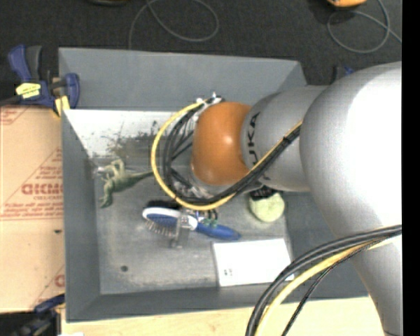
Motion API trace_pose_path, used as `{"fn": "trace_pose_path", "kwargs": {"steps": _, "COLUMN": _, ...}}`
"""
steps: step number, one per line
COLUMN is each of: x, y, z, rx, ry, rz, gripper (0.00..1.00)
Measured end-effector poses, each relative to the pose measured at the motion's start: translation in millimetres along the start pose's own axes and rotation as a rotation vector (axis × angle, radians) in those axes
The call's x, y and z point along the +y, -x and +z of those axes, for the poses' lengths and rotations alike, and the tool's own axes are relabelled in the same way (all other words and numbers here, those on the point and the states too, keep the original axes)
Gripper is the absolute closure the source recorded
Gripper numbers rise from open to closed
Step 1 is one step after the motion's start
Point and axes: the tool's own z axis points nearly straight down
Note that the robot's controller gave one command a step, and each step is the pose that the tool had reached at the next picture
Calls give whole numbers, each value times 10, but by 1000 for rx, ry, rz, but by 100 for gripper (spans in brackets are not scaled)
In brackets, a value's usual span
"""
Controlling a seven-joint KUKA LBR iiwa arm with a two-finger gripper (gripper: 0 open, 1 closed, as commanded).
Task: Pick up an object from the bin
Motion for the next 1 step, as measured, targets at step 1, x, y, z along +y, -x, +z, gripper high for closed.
{"fn": "trace_pose_path", "kwargs": {"steps": 1, "x": 14, "y": -2, "z": -1, "rx": -1, "ry": -1, "rz": -31, "gripper": 0}}
